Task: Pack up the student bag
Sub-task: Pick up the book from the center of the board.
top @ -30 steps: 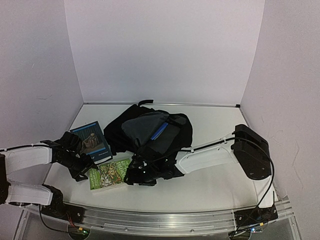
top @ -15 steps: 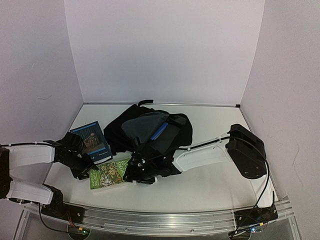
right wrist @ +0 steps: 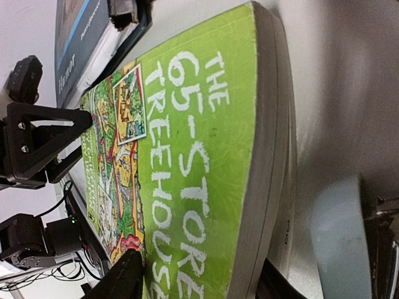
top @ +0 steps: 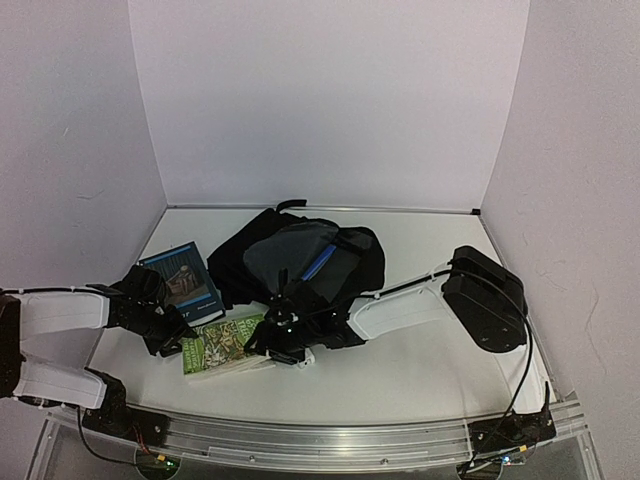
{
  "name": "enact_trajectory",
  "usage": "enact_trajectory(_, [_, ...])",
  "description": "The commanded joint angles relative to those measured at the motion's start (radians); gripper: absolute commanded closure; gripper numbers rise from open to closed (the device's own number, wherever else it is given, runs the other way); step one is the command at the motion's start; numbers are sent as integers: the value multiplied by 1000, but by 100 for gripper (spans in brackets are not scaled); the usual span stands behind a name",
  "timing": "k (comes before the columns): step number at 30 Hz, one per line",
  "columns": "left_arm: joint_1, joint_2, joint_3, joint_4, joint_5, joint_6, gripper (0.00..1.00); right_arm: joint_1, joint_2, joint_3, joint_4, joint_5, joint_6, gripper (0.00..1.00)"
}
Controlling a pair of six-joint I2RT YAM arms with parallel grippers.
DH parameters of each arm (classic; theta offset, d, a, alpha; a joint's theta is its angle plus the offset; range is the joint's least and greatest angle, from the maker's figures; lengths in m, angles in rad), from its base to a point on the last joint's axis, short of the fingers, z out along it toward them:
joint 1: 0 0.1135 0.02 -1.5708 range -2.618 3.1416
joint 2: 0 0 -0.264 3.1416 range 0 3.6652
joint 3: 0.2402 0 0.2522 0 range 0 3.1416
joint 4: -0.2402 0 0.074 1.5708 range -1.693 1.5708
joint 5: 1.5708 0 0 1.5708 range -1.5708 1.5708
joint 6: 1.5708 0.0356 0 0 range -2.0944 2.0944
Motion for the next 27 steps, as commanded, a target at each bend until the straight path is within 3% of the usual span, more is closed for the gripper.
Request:
enact_trajectory(1, [-4, 22, -23, 15, 32, -14, 55, 8, 19, -9, 106, -21, 37, 55])
enact_trajectory(5, [-4, -27, 0, -38, 5, -6, 52, 7, -44, -35, 108, 27, 19, 71])
enact_trajectory(11, [-5, -215, 93, -184, -81, 27, 29, 7, -180, -64, 112, 25, -86, 99])
enact_trajectory(14, [-5, -317, 169, -267, -154, 72, 14, 8, -250, -82, 113, -33, -137, 100])
enact_trajectory(18, [-4, -378, 295, -264, -161, 217, 9, 9, -351, -104, 112, -131, -206, 100])
enact_trajectory(21, [-5, -365, 382, -208, -80, 347, 9, 9, -437, -117, 88, -163, -265, 100])
enact_trajectory(27, [-10, -236, 473, -28, 402, 499, 9, -15, -576, -111, -17, -127, -391, 100])
